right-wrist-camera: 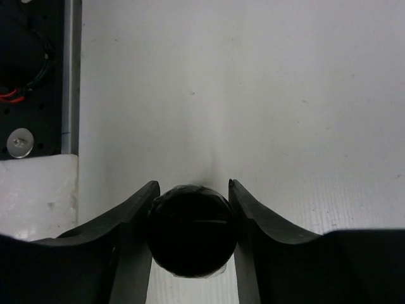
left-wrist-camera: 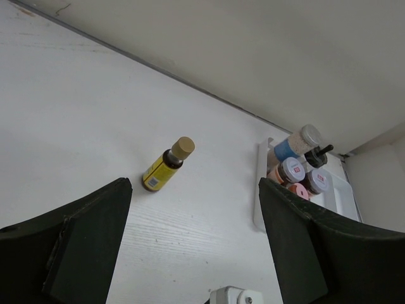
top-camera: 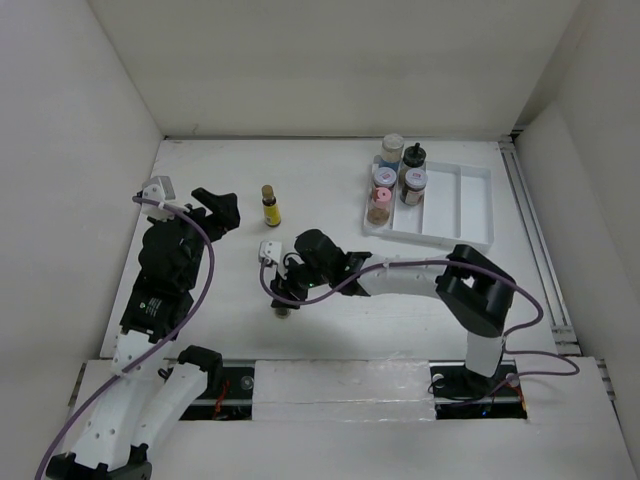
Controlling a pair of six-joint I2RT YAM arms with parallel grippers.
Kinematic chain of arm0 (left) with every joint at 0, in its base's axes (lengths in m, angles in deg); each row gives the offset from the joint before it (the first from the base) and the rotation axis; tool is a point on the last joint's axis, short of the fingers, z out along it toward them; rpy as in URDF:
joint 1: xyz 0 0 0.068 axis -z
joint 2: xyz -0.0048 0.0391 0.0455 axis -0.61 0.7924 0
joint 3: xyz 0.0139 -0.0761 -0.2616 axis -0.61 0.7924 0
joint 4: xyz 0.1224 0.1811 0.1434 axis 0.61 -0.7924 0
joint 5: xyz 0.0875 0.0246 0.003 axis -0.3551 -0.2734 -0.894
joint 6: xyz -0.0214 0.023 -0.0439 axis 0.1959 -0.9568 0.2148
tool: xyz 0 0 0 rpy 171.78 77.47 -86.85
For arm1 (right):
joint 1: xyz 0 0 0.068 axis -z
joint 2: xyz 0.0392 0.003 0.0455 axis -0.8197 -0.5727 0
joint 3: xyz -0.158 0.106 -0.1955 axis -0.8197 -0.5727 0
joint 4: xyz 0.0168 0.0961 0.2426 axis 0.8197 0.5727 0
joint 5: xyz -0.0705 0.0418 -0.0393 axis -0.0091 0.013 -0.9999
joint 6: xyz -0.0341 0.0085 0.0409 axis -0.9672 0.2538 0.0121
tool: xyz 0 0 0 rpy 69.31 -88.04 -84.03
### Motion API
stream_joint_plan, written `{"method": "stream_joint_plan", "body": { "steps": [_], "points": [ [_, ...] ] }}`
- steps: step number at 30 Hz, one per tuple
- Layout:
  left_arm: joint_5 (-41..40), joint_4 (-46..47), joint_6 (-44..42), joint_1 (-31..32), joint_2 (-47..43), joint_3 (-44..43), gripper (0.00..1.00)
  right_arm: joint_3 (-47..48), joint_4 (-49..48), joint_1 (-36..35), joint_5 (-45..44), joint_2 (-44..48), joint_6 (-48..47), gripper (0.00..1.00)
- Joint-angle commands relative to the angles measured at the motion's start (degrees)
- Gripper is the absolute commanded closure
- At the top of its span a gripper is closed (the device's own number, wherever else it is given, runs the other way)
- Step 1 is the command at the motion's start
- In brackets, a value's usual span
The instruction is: Organize the condiment bottles
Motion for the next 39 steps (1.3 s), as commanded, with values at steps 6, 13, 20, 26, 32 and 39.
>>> {"method": "stream_joint_plan", "body": {
  "steps": [6, 13, 20, 26, 32, 39],
  "points": [
    [0.6, 2.7, -0.9, 0.1, 0.5, -0.9, 0.22, -0.2, -3.7, 1.5, -4.6, 9.7, -0.2, 0.61],
    [0.6, 3.2, -0.9, 0.1, 0.5, -0.9, 0.22, -10.5, -7.6, 15.8, -21.1, 28.3, 6.2, 0.63],
    [1.2, 3.2, -0.9, 0.1, 0.5, -0.9, 0.22, -19.4, -10.9, 32.7, -31.6, 34.7, 14.5, 0.63],
    [1.9, 3.2, -0.9, 0.1, 1.0, -0.9, 0.22, -18.2, -12.4, 40.1, -35.9, 30.0, 14.5, 0.63],
    [1.4, 3.2, -0.9, 0.1, 0.0, -0.4, 0.22, -14.3, -13.7, 44.8, -36.3, 20.5, 15.0, 0.63],
    [0.9, 3.2, -0.9, 0.1, 0.5, -0.4, 0.22, -12.9, -11.3, 44.8, -36.5, 15.3, 15.6, 0.61]
  ]
}}
